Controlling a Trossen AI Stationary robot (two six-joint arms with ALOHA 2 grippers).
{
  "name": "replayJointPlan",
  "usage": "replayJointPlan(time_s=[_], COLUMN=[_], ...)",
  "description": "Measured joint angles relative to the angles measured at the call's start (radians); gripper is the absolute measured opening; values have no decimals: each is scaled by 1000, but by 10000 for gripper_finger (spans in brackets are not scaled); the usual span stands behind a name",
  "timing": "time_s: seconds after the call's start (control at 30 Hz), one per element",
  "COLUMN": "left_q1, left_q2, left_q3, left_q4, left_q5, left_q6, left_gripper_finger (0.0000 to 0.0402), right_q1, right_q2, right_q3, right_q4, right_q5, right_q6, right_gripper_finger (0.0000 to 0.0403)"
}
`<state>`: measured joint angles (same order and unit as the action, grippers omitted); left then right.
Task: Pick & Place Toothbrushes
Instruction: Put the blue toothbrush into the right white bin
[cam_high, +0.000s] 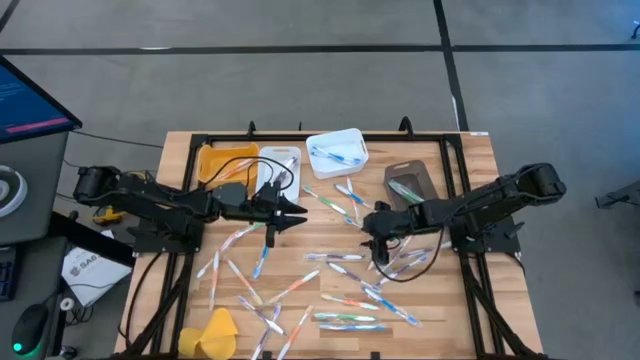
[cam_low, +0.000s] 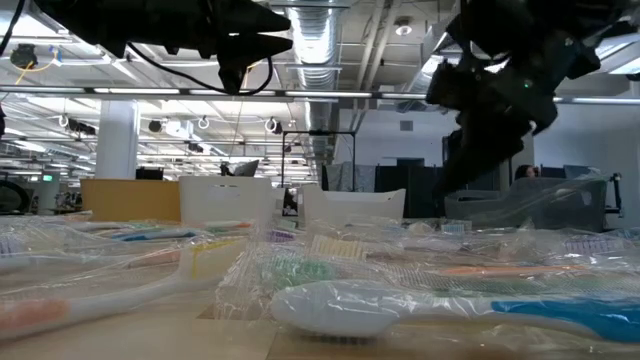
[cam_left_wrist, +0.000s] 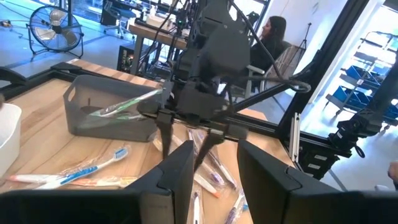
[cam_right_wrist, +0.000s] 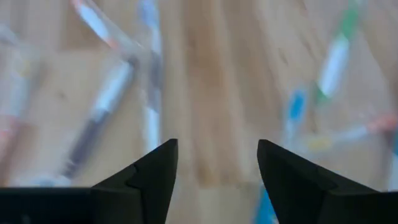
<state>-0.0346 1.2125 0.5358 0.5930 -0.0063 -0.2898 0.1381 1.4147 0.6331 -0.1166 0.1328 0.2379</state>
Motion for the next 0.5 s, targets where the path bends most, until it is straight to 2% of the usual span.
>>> replayJointPlan(time_s=[0.13, 0.5], left_q1=[0, 0], left_q2=[0, 0], left_q3=[0, 0], left_q4=[-1, -2], left_q5=[2, 2], left_q6=[1, 1], left_gripper_finger=[117, 117], right_q1=[-21, -48], right_q2=[30, 211], right_q3=[0, 9], right_q4=[-107, -60], right_q5=[80, 80], right_q6=[51, 48], right_gripper_finger=[196, 162])
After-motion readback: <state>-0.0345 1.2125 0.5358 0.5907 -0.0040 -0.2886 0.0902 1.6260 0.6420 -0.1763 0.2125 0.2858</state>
